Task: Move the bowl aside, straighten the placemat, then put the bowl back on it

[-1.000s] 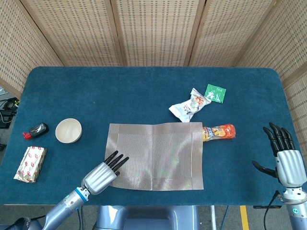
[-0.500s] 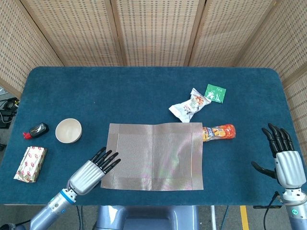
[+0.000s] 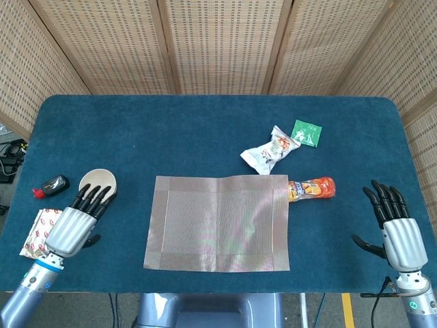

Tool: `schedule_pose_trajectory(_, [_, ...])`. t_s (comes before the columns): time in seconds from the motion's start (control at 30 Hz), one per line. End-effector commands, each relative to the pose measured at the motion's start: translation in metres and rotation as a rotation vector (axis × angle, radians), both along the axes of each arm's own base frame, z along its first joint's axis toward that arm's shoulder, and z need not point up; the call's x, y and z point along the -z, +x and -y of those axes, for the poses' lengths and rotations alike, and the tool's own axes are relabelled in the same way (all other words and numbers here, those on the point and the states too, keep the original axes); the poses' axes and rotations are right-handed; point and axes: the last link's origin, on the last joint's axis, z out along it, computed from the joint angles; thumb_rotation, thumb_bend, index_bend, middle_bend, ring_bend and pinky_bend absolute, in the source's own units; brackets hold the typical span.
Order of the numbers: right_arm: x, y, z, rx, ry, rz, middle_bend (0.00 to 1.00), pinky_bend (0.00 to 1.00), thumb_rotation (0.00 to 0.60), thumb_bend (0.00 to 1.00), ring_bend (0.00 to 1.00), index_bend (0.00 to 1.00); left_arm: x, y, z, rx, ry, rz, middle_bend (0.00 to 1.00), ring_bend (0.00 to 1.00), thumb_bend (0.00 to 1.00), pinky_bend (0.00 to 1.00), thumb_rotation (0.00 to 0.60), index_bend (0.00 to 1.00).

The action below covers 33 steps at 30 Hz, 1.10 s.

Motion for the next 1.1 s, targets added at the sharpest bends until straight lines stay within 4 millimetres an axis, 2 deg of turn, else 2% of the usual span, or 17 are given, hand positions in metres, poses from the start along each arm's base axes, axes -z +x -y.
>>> schedule_pose_trajectory(0.03, [0.002,0.001,0.0,-0.001,0.004,-0.004,0.0,0.0,0.6,0.18,0.0,0.0,-0.017,-0.029,-0.014,-0.067,0.089,-0.033,0.0,0.0,0.0,0.0,0.6,0.09])
schedule_pose_trajectory(0.27, [0.004,0.002,-0.001,-0.004,0.007,-0.013,0.0,0.0,0.6,0.18,0.0,0.0,-0.025,-0.08,-0.04,-0.233,0.168,-0.032,0.0,0.0,0.0,0.0,0.6,0.07])
schedule_pose_trajectory(0.47, [0.005,0.001,-0.001,-0.001,0.009,-0.015,0.0,0.0,0.6,0.18,0.0,0.0,-0.016,-0.106,-0.052,-0.319,0.142,-0.053,0.0,0.0,0.0,0.0,0.6,0.14])
schedule_pose_trajectory(0.63, [0.006,0.001,0.0,-0.001,0.012,-0.018,0.0,0.0,0.6,0.18,0.0,0.0,-0.005,-0.109,-0.064,-0.331,0.123,-0.043,0.0,0.0,0.0,0.0,0.6,0.18])
schedule_pose_trajectory(0.8, [0.005,0.001,0.0,-0.001,0.01,-0.018,0.0,0.0,0.6,0.18,0.0,0.0,0.012,-0.101,-0.078,-0.299,0.101,-0.039,0.0,0.0,0.0,0.0,0.6,0.21])
schedule_pose_trajectory(1.1, [0.004,0.001,0.0,-0.002,0.01,-0.011,0.0,0.0,0.6,0.18,0.0,0.0,0.041,-0.084,-0.088,-0.276,0.05,-0.042,0.0,0.0,0.02,0.0,0.6,0.33])
